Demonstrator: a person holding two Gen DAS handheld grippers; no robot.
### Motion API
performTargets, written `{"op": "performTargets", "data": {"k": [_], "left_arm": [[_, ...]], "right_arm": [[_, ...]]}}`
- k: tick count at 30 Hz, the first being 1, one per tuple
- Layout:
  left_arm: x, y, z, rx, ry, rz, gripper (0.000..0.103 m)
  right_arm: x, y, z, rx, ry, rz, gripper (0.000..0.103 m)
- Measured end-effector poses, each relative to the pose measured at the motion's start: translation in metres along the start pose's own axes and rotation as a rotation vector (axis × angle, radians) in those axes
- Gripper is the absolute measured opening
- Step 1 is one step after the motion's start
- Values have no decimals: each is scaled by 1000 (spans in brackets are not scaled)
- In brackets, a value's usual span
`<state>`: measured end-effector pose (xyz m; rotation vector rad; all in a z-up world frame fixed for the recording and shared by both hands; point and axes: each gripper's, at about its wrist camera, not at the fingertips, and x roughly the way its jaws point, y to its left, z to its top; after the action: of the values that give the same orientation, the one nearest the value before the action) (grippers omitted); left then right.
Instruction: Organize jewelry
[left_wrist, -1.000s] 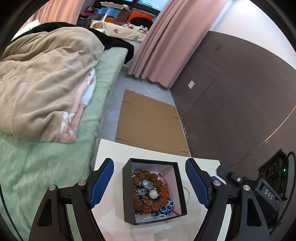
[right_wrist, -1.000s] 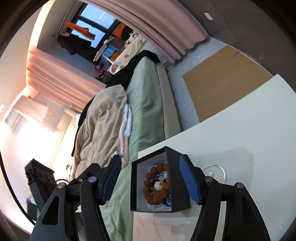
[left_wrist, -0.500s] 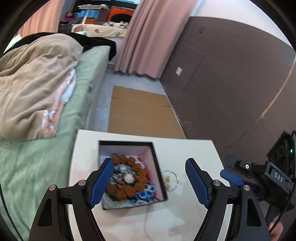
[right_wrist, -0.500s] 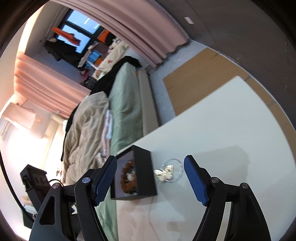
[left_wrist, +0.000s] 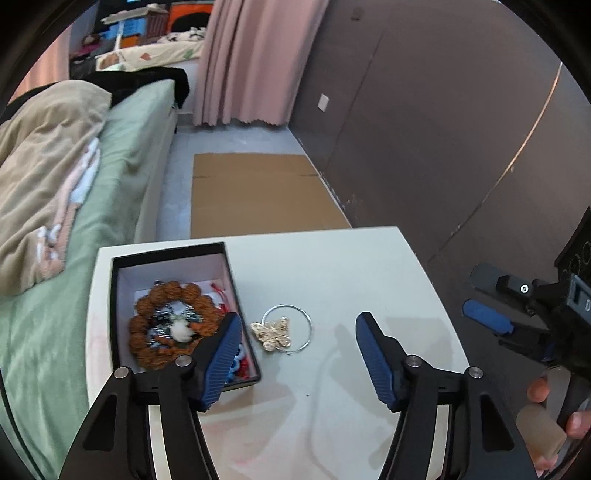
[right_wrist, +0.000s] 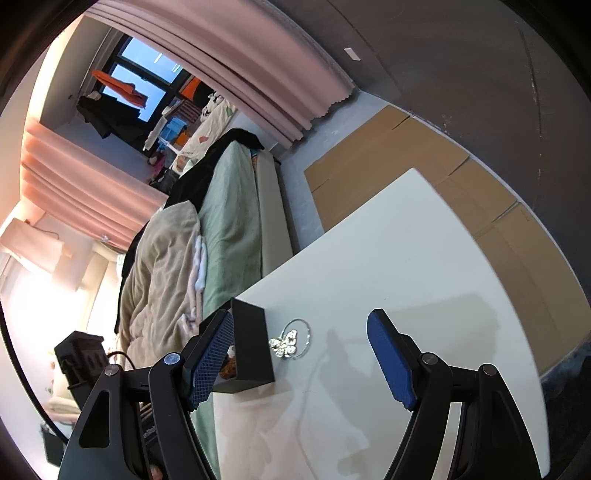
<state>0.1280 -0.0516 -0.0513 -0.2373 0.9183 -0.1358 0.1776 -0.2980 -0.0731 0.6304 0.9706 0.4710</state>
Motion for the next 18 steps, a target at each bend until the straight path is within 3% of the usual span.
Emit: {"op": "performTargets", "data": {"k": [10, 18], "left_arm": [[38, -14, -4, 34, 163, 70, 59], [43, -21, -6, 68, 211, 140, 59]], "right_arm": [[-6, -16, 10, 50, 19, 30, 75], [-7, -23, 11, 76, 26, 43, 75]]}}
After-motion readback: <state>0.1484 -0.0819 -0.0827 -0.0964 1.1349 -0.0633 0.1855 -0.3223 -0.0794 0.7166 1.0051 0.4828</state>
